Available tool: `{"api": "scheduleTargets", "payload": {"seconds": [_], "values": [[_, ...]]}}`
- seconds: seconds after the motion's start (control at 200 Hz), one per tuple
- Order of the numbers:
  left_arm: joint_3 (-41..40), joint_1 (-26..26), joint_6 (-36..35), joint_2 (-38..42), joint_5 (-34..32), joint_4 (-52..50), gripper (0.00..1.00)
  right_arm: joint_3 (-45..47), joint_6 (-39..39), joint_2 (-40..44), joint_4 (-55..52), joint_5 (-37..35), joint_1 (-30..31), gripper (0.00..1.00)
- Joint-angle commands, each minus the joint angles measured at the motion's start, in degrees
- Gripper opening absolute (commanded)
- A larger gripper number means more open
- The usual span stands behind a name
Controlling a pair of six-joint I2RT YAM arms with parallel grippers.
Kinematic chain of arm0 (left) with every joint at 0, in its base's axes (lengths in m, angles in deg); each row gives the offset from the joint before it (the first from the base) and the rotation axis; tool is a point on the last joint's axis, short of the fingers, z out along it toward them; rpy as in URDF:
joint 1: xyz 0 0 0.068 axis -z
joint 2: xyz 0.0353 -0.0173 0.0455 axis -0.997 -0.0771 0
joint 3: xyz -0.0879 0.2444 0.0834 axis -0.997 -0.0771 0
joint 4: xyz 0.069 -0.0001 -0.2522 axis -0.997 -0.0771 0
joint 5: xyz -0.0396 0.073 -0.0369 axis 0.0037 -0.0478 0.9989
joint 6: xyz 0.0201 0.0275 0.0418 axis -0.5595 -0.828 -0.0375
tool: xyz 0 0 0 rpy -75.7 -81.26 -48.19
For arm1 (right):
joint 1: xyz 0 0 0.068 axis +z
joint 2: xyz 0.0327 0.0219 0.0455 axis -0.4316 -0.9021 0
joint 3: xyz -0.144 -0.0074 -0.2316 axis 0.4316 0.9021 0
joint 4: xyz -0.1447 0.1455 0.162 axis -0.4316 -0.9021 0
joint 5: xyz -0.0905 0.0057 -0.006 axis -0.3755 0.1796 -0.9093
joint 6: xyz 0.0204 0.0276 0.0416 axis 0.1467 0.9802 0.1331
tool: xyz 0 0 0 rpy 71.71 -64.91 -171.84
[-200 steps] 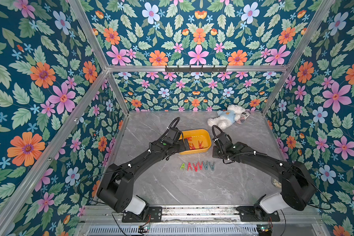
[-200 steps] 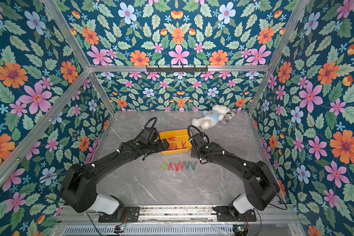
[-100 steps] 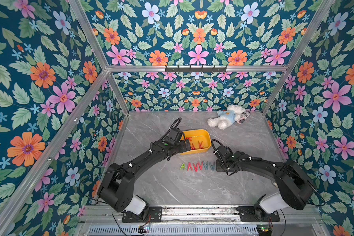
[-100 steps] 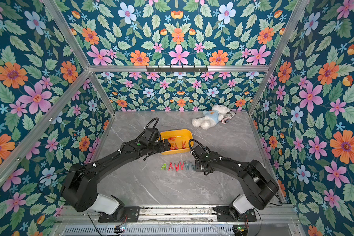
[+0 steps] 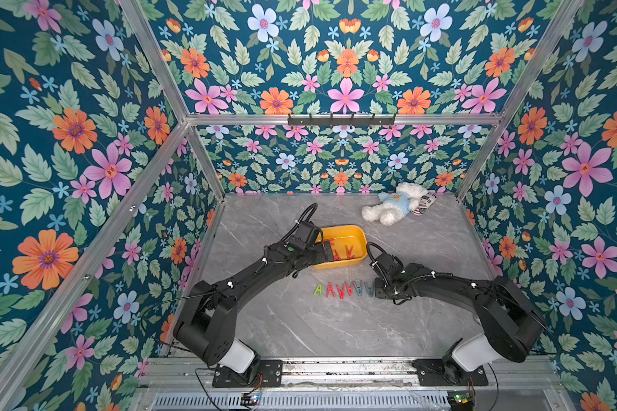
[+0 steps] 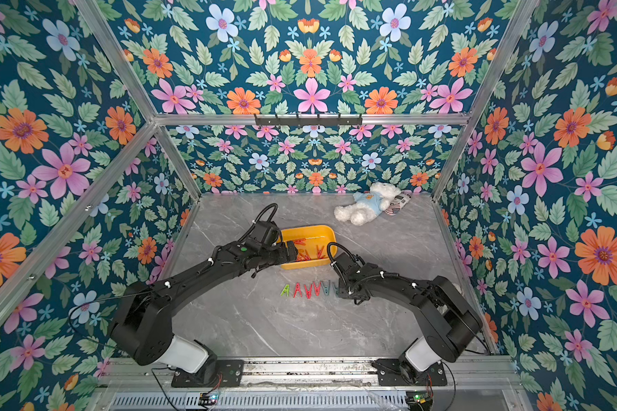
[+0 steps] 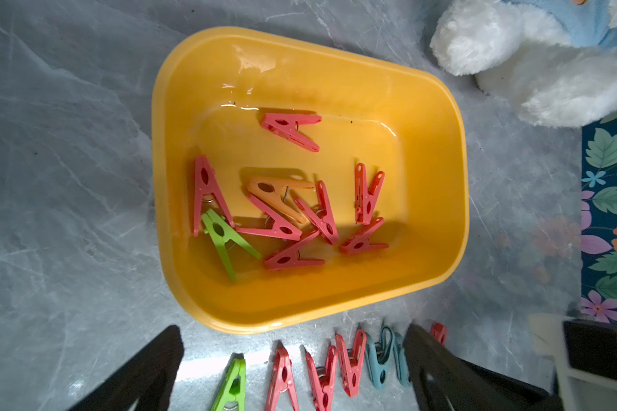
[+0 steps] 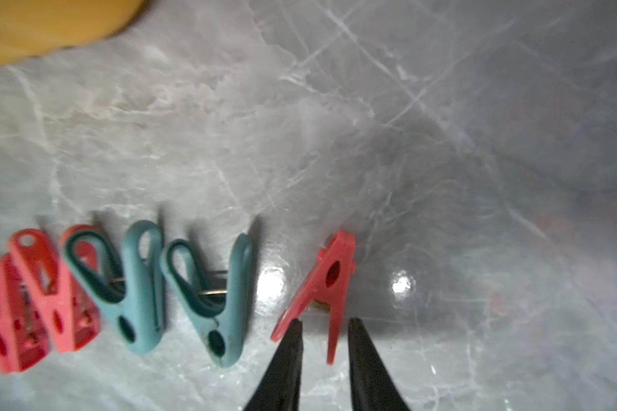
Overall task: Take the clothespins out of the storage box
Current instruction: Place the clothespin at the center of the board, then pick up the clothespin from the storage box.
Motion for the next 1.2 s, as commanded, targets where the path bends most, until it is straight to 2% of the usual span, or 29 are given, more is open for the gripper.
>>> {"api": "scheduleTargets", "payload": {"seconds": [0.0,0.105,0.275,0.385,0.465,0.615,0.81,1.195], "values": [[1.62,0.02,-0.93,-1.29,-0.97,-0.60,0.99,-1.19,-0.19,2.15,-2.28,-1.48,0.03,0.27],[4.11,0.02,-1.63,-3.69,-1.81,-1.38,0.96,-2.08,-0.29,5.08,-2.55,-2.14,0.03,0.33],[9.36,0.02,-1.97,-9.02,-4.56,-3.62,0.82,-3.08,-0.77,10.21,-0.14,-2.88,0.01,0.46],[13.98,0.02,-0.66,-13.24,-5.00,-5.85,0.74,-3.43,-0.73,13.12,2.36,-3.72,-0.15,0.63],[16.47,0.02,1.12,-16.00,-5.61,-6.46,0.73,-3.34,-0.67,14.86,4.56,-3.98,-0.56,0.73],[21.71,0.02,5.47,-21.71,-6.43,-8.49,0.63,-3.48,-0.49,16.78,7.68,-4.50,-1.78,0.99],[27.12,0.02,11.24,-27.98,-8.12,-11.53,0.59,-3.81,-1.60,17.79,9.28,-6.20,-3.41,0.99],[33.80,0.02,13.86,-36.16,-7.60,-11.44,0.58,-2.99,-3.06,17.53,11.44,-4.82,-5.46,0.99]]}}
